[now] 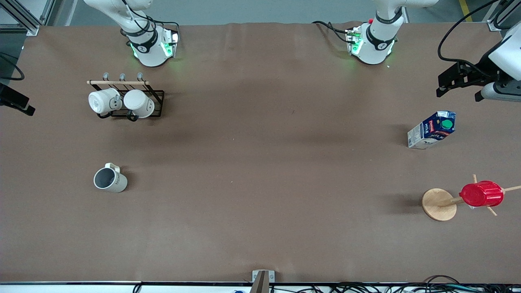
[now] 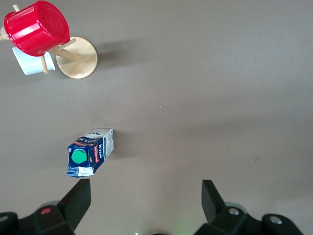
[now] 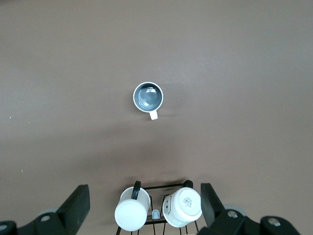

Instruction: Place cup and milk on table

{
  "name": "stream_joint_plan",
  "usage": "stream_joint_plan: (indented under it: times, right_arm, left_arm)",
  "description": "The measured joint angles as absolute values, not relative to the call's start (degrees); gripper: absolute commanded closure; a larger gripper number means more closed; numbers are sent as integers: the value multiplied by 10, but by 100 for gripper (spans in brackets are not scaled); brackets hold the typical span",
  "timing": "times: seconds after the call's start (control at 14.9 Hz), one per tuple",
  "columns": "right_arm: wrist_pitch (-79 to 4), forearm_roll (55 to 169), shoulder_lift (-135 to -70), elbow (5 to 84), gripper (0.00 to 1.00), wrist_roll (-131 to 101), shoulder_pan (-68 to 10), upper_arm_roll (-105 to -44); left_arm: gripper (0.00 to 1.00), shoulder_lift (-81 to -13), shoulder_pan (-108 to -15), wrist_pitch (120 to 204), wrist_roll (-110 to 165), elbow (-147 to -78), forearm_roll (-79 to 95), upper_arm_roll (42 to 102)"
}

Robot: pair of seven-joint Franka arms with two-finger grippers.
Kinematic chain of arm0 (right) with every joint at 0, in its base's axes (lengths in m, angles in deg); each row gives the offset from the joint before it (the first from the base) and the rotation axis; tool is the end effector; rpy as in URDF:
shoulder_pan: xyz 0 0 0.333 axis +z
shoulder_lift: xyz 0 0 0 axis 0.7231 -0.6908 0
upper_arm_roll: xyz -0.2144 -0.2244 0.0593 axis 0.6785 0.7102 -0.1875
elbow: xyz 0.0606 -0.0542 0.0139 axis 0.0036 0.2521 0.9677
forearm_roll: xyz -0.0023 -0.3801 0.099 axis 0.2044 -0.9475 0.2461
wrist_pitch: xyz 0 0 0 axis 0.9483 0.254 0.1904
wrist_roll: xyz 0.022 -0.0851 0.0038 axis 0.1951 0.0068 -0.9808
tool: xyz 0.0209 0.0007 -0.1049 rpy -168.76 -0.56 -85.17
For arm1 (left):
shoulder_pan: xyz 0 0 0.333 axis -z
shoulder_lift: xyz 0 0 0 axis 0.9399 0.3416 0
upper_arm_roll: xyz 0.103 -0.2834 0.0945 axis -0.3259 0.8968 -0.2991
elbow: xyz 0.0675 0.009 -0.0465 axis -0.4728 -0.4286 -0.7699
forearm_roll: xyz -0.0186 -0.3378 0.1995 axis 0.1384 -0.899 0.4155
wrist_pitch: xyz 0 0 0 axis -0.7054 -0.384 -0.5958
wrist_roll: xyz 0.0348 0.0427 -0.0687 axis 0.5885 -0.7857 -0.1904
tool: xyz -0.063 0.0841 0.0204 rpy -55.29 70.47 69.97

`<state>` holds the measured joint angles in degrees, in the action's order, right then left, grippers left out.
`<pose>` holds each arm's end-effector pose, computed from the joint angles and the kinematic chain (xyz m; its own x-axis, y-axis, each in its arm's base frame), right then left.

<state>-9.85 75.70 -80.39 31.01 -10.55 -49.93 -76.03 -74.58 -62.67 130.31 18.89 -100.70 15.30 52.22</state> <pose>0.5530 -0.0739 0.6463 0.9923 -0.1222 0.0196 -0.1221 -0.9925 -0.0030 0.5328 -0.0569 0.6525 0.9899 -0.1415 -0.0093 -0.1411 -0.9896 0.0292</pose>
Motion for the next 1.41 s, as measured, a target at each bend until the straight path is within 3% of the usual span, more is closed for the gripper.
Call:
stream_joint_plan:
  times: [0.67, 1.14, 1.41]
  right_arm:
    - [-123, 757, -825, 319, 0, -132, -501, -756]
    - [-276, 757, -982, 359, 0, -183, -512, -750]
    - [-406, 757, -1032, 419, 0, -196, -514, -750]
  left_arm:
    - [0, -745, -632, 1301, 190, -1006, 153, 522]
    - [0, -743, -648, 1303, 201, -1005, 164, 519]
    - [0, -721, -686, 1356, 179, -1048, 177, 518]
